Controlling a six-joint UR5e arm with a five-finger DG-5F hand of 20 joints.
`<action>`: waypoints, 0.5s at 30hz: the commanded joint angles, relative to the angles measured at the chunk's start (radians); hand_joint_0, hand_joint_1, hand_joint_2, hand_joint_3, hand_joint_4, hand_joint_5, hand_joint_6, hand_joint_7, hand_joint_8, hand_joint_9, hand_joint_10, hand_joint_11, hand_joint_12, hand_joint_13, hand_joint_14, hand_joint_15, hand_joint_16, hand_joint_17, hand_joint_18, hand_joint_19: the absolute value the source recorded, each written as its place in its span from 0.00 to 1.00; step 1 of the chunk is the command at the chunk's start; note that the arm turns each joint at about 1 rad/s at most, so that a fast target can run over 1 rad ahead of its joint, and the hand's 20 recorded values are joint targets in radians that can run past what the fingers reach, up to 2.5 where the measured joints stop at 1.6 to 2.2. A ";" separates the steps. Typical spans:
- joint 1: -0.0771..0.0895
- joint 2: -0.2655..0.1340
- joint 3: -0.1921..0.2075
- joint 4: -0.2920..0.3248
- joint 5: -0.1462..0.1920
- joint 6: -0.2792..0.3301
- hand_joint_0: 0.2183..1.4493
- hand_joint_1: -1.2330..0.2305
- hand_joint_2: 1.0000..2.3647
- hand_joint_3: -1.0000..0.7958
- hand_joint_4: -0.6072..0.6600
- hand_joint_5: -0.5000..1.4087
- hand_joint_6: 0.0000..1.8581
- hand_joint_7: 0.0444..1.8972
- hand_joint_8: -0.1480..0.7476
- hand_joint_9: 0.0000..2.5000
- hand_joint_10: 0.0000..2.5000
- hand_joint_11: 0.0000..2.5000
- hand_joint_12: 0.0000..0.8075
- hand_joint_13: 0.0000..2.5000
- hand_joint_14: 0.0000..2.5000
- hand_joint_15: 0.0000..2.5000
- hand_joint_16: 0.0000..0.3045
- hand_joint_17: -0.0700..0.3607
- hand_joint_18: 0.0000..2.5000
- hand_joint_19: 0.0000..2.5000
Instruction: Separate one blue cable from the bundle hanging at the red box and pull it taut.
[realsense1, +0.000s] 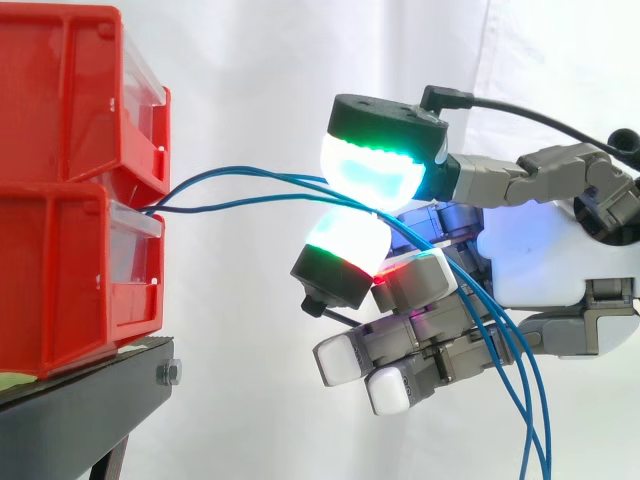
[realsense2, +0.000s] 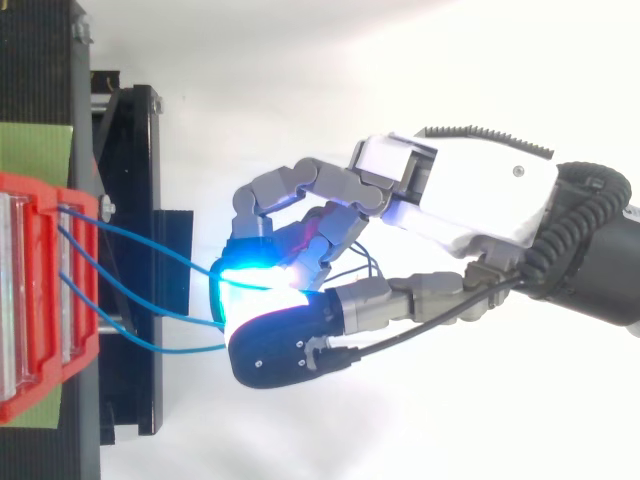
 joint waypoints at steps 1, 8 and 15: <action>0.000 0.001 0.000 0.000 0.000 0.000 0.44 0.23 0.00 0.28 0.54 0.16 0.50 0.68 0.52 0.38 0.01 0.44 0.47 0.29 0.01 0.26 0.16 0.42 0.25 0.24; 0.000 0.000 0.000 0.000 0.000 0.000 0.39 0.20 0.00 0.28 0.56 0.17 0.49 0.67 0.52 0.38 0.01 0.44 0.47 0.28 0.01 0.26 0.16 0.42 0.24 0.24; 0.000 0.001 0.000 -0.002 0.000 0.000 0.24 0.30 0.00 0.28 0.60 0.18 0.48 0.64 0.56 0.39 0.01 0.45 0.50 0.29 0.01 0.26 0.17 0.44 0.25 0.25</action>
